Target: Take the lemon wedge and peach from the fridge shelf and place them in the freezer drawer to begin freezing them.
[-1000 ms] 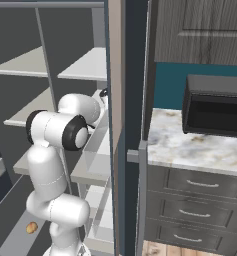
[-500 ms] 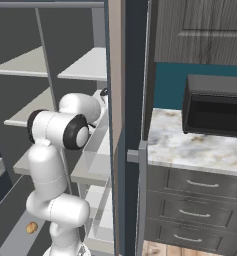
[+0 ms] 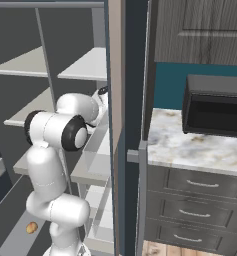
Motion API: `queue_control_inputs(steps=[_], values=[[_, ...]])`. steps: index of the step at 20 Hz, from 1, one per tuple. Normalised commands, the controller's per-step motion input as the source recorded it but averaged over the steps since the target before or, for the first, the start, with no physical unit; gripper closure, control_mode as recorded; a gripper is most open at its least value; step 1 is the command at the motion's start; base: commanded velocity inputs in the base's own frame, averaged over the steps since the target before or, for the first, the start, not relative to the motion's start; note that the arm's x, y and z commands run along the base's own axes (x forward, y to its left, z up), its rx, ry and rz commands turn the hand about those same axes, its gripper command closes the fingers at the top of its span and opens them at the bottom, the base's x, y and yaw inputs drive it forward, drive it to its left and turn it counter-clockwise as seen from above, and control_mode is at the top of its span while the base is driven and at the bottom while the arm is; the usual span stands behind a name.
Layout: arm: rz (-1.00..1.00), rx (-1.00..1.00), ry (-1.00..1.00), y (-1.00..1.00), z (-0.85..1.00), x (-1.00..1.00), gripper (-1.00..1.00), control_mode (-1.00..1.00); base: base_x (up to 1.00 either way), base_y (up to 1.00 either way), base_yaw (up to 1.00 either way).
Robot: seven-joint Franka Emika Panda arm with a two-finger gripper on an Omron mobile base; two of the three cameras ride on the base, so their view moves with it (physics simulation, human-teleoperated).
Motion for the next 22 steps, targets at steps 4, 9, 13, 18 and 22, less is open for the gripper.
queue_control_inputs(steps=[4,9,13,18,22], values=[[0.13,0.0,0.0,0.59,0.0,-0.68,1.0,-1.0,0.0,0.0,0.0],[0.15,0.0,-0.01,0.75,0.03,-0.69,1.0,-1.0,0.0,0.0,0.0],[0.19,0.0,-0.04,0.64,0.25,-0.81,1.0,-1.0,0.0,0.0,0.0],[0.16,0.0,-0.01,0.53,0.56,-0.91,1.0,-1.0,0.0,0.0,0.0],[0.15,0.0,0.03,0.49,0.74,-0.95,1.0,-1.0,0.0,0.0,0.0]])
